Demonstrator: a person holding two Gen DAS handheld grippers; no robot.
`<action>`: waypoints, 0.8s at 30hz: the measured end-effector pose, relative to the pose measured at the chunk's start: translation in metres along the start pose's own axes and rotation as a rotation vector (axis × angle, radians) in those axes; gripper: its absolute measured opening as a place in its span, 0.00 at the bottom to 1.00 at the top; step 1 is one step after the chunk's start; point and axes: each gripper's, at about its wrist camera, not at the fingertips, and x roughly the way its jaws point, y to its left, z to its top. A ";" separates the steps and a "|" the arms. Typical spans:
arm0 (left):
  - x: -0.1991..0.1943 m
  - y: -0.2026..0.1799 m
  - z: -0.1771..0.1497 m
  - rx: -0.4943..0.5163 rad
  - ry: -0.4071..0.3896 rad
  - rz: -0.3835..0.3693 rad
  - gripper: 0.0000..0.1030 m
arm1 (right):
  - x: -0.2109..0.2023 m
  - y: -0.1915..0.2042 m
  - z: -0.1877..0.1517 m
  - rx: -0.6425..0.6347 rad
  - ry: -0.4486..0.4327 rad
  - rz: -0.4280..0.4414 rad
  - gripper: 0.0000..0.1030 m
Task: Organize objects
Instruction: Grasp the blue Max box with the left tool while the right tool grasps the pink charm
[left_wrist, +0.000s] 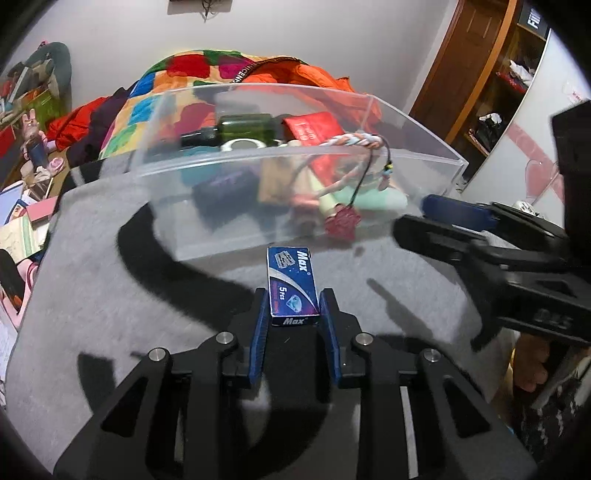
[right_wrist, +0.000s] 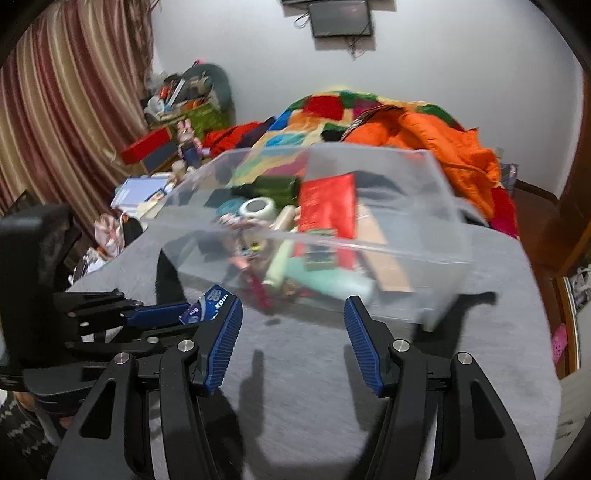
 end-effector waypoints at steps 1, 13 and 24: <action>-0.003 0.003 -0.002 0.002 -0.003 -0.001 0.27 | 0.004 0.004 0.001 -0.008 0.009 0.000 0.52; -0.004 0.003 -0.002 0.079 -0.018 0.057 0.41 | 0.034 0.023 0.008 -0.024 0.061 -0.053 0.29; -0.005 0.008 -0.006 0.055 -0.057 0.061 0.26 | 0.040 0.033 0.009 -0.045 0.070 -0.052 0.08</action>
